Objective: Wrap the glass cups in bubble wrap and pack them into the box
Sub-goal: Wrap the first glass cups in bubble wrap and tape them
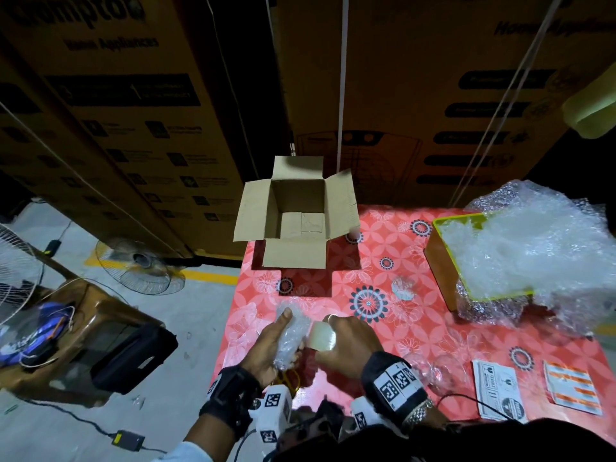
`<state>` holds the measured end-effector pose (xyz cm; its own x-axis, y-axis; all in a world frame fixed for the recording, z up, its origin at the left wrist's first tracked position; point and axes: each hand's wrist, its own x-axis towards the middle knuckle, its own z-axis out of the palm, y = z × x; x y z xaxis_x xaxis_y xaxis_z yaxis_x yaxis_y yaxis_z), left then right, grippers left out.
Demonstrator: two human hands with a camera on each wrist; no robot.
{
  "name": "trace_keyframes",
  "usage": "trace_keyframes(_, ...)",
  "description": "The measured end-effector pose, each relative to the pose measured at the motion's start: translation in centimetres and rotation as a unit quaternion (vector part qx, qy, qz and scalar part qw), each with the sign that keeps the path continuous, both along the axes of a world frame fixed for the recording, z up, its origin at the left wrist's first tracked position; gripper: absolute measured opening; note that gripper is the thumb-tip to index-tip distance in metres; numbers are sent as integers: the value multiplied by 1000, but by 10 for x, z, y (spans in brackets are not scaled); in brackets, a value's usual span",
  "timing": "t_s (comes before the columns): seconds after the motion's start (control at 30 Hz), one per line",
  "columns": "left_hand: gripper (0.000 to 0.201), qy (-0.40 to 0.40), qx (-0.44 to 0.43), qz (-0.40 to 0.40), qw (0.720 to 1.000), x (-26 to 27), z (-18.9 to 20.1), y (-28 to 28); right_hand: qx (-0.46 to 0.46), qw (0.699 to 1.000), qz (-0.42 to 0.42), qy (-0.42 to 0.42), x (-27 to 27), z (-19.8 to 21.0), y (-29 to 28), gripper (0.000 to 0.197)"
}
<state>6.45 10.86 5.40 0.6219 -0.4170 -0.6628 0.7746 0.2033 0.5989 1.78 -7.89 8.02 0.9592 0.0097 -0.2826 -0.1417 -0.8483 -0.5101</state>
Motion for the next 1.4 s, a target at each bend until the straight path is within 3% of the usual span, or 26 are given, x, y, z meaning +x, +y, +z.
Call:
trace_keyframes(0.2, 68, 40, -63, -15, 997, -2, -5, 3, 40, 999, 12, 0, -1, -6, 1, 54)
trace_keyframes(0.3, 43, 81, -82, 34, 993, -6, 3, -1, 49, 999, 22, -2, 0, -5, 2, 47)
trace_keyframes(0.37, 41, 53, -61, 57, 995, -6, 2, -1, 49, 999, 21, 0, 1, -3, 2, 46)
trace_keyframes(0.47, 44, -71, 50, 42, 995, -1, -8, 0, 50, 998, 21, 10, 3, -6, 4, 45)
trace_keyframes(0.6, 52, -174, 226, -12, 958, -6, -7, -17, 32, 999, 22, -7, 8, -8, 12, 33)
trace_keyframes(0.7, 77, -218, 324, 1, 921, -7, -10, -28, 20, 999, 19, -30, 9, -1, 14, 32)
trace_keyframes(0.77, 81, -229, 413, 3, 881, -1, -11, -31, 24, 999, 17, -32, 11, 0, 15, 30)
trace_keyframes(0.83, 85, -226, 440, 6, 869, 6, -11, -31, 20, 999, 7, -25, 14, -3, 15, 30)
trace_keyframes(0.93, 94, -209, 408, 19, 888, 12, -12, -31, -19, 1000, -11, -13, 19, -10, 9, 32)
trace_keyframes(1.13, 94, -95, 240, 11, 966, 7, -27, -33, -18, 999, -37, 36, 22, -14, -4, 31)
trace_keyframes(1.4, 85, -76, 207, -1, 975, -1, -34, -27, -54, 996, 9, 77, 32, -19, 0, 31)
